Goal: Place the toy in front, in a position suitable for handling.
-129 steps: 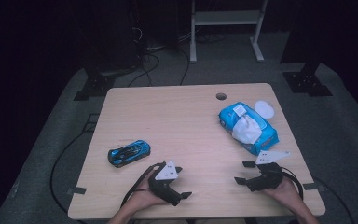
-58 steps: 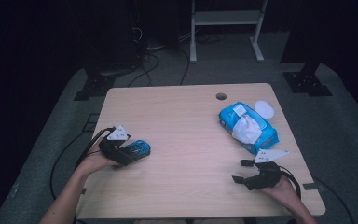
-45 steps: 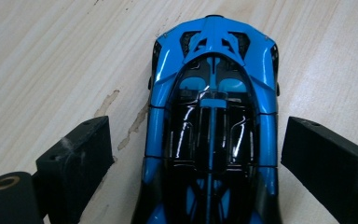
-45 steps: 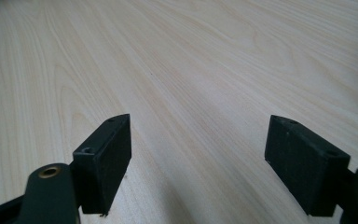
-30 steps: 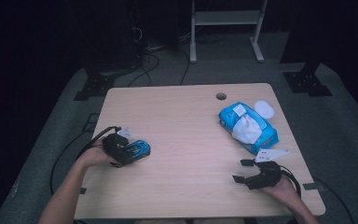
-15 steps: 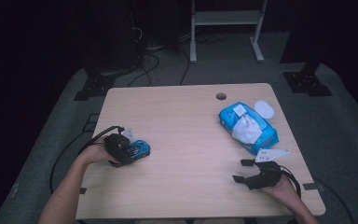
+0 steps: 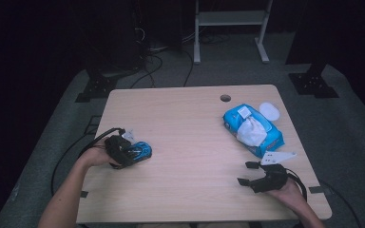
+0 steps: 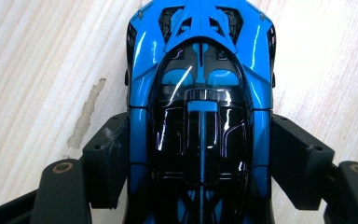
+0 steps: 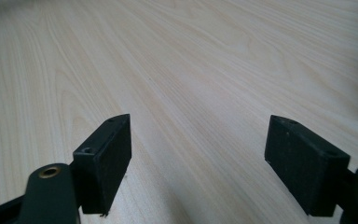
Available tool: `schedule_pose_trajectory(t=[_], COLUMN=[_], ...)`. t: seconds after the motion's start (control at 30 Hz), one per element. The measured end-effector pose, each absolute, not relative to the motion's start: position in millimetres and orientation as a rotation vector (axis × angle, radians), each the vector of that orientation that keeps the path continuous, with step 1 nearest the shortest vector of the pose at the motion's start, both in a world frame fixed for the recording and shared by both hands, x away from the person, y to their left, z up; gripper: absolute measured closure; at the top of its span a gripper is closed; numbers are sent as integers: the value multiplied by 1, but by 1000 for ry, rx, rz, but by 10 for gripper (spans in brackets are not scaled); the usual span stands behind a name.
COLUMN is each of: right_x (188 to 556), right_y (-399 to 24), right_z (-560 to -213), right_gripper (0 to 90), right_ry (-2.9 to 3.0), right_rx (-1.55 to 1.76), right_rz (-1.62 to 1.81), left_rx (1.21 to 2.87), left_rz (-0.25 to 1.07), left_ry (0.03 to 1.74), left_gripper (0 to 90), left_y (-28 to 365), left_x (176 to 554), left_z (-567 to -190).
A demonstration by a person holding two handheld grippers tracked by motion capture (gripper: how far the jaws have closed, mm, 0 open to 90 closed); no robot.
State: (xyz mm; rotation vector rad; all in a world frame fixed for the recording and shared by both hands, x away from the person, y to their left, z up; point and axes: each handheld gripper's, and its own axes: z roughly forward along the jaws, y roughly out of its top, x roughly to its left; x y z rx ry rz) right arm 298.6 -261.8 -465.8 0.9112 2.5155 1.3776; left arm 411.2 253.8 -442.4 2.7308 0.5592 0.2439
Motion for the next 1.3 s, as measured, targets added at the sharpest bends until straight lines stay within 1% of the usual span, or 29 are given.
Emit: schedule_pose_trajectory(t=[0.2,0.53,0.9,1.3], right_x=[300,300,299,299], right_y=[-262,-262,-263,-263], right_z=[-466,-466,-464,-463], right_gripper=[223,223,223,224], right_ry=[2516,2510,2503,2498], right_rx=[911,916,913,906], right_rz=[1379,1382,1391,1397], left_rx=[2724,2691,2644,2617], left_rz=[260,306,341,363], left_ry=[541,468,340,223], left_gripper=[283,283,283,283], left_y=[253,245,214,181], left_x=[408,399,384,369], left_z=[-441,-421,-402,-393])
